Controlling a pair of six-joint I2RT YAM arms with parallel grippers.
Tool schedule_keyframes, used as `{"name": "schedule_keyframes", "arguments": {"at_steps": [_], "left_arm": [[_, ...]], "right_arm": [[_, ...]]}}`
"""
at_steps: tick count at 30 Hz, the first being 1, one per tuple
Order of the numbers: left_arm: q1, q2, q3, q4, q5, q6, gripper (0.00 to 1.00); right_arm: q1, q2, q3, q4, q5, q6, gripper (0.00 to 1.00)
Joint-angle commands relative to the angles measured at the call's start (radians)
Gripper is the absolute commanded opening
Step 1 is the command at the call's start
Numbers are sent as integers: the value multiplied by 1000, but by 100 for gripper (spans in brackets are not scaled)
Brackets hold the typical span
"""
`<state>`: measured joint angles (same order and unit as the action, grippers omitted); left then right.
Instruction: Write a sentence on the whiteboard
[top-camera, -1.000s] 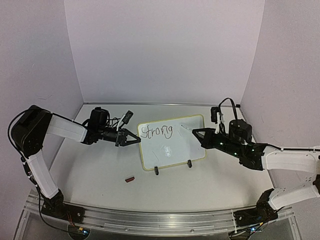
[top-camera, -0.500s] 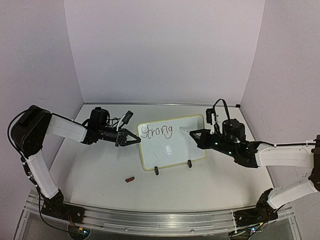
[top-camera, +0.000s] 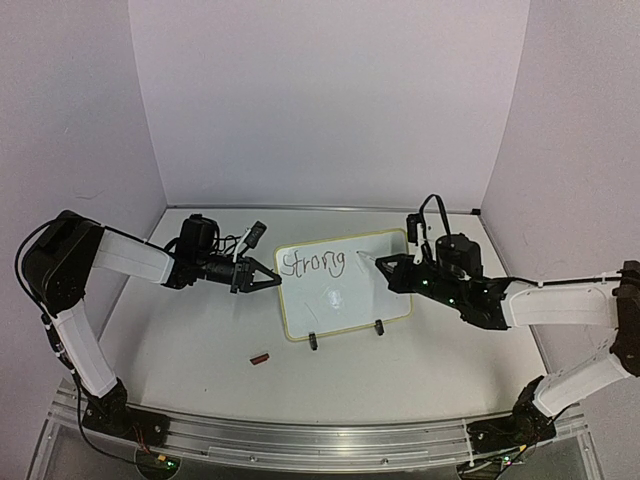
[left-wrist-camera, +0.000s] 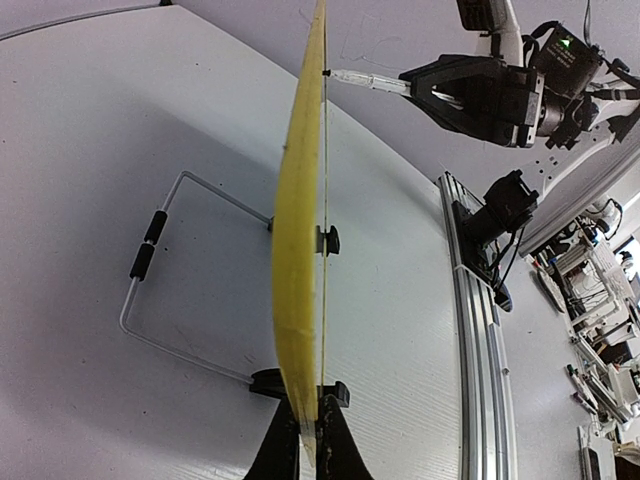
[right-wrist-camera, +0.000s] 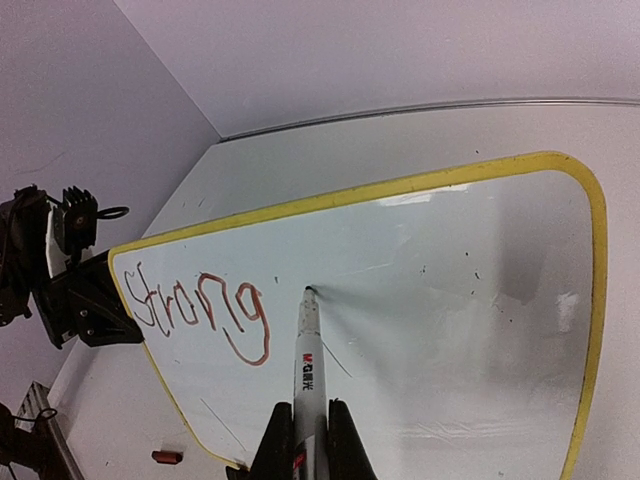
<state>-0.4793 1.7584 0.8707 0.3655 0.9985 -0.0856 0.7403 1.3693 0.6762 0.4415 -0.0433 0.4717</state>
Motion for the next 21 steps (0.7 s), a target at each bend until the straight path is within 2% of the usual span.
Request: {"name": "schedule_keyframes", "arguments": {"at_steps": [1, 21], "left_arm": [[-15, -12, 11, -71, -37, 46, 0], [-14, -11, 14, -71, -37, 46, 0]], "right_arm": [[0, 3, 23, 28, 29, 7, 0], [0, -31, -63, 37, 13, 66, 0]]}}
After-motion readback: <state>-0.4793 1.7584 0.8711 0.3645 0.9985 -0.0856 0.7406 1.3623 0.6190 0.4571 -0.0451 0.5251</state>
